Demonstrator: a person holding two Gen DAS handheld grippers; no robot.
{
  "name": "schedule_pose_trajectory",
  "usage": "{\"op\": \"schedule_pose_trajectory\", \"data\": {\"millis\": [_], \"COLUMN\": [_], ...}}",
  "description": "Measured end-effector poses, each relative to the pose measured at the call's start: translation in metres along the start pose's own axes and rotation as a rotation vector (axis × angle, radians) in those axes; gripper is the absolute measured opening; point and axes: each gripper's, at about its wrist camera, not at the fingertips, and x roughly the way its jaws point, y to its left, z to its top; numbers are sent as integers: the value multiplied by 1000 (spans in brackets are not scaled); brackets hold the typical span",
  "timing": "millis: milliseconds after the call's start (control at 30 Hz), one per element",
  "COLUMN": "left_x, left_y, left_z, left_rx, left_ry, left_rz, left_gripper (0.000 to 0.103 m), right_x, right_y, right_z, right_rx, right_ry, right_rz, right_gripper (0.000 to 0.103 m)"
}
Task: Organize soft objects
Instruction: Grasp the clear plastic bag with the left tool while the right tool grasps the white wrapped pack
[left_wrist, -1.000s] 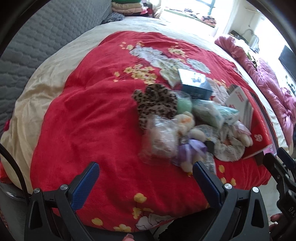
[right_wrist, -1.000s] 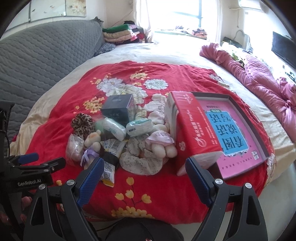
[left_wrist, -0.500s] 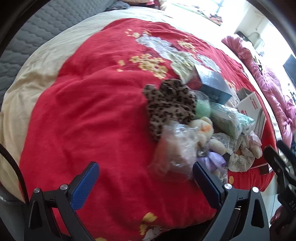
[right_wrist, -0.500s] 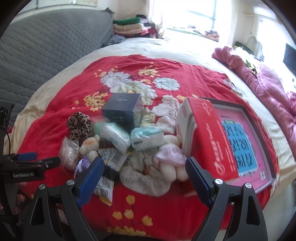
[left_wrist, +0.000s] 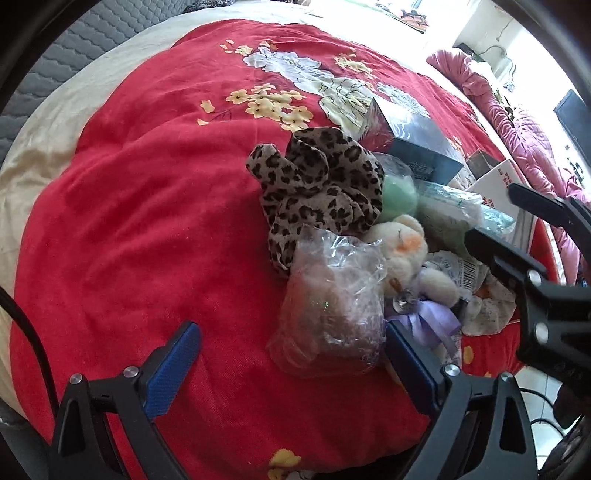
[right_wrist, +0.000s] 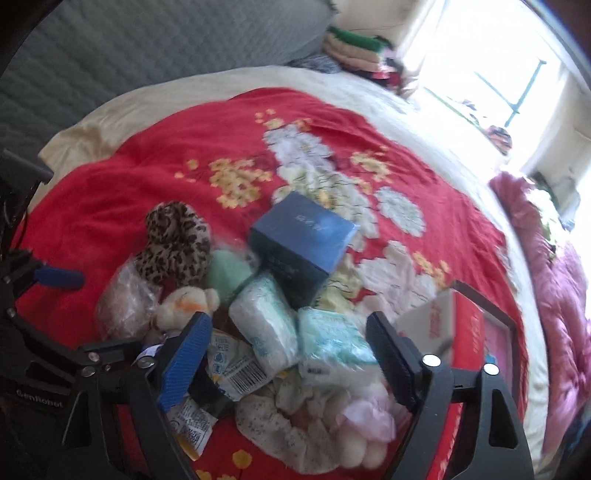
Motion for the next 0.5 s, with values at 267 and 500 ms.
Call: {"op": "schedule_pose_trajectory", "data": {"millis": [267, 500], "left_x": [5, 3], "left_y": [5, 10], "left_z": [6, 8], "left_rx": [-14, -33], "left_ry": [6, 7], "left_rz": [-24, -99], "left_gripper": [89, 55], "right_x": [34, 18], "right_y": [7, 3], "right_z": [5, 3], "right_rx": [-100, -21], "right_ry": [101, 34], "right_rz": [3, 61], "right_gripper": [40, 19]}}
